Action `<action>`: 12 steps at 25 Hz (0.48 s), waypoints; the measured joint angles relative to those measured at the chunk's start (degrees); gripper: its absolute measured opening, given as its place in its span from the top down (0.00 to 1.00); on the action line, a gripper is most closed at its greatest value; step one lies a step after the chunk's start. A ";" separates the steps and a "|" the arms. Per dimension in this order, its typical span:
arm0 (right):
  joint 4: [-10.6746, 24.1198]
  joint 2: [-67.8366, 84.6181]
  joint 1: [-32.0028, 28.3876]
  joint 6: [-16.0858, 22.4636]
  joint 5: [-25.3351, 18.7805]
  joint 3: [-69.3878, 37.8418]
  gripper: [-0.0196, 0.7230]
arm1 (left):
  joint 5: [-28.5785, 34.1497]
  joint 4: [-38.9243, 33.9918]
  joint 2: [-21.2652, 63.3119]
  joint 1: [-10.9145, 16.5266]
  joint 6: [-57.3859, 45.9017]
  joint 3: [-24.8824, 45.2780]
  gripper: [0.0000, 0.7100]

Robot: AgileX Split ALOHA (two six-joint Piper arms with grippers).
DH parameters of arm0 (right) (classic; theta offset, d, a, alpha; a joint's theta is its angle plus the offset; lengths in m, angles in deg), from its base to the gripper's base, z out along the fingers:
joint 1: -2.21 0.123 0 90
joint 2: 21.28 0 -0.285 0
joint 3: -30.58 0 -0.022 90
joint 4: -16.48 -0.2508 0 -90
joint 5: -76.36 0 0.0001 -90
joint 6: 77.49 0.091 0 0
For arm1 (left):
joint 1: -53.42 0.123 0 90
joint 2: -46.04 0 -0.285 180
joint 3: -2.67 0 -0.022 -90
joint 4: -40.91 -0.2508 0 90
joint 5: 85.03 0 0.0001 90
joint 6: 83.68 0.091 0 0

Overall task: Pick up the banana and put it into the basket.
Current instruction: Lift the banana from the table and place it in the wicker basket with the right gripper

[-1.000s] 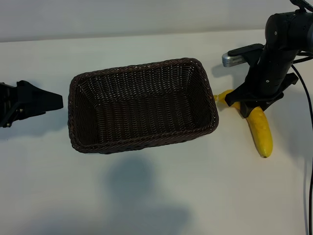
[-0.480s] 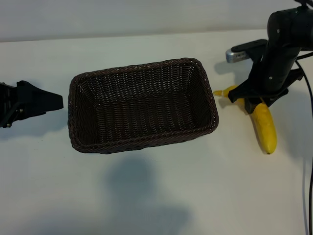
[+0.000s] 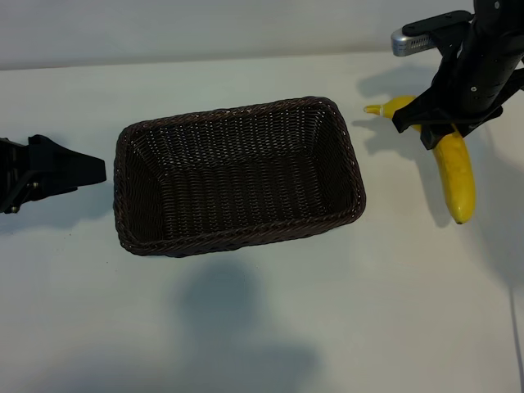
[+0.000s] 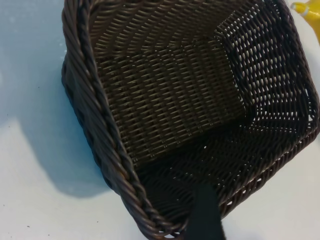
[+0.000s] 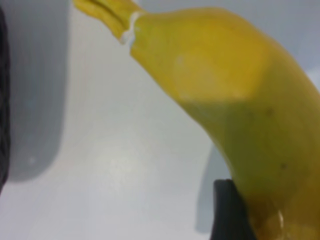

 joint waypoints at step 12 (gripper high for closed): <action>0.56 0.84 0.00 0.29 -2.23 0.00 0.40 | 0.34 0.02 0.00 0.00 0.00 0.00 0.18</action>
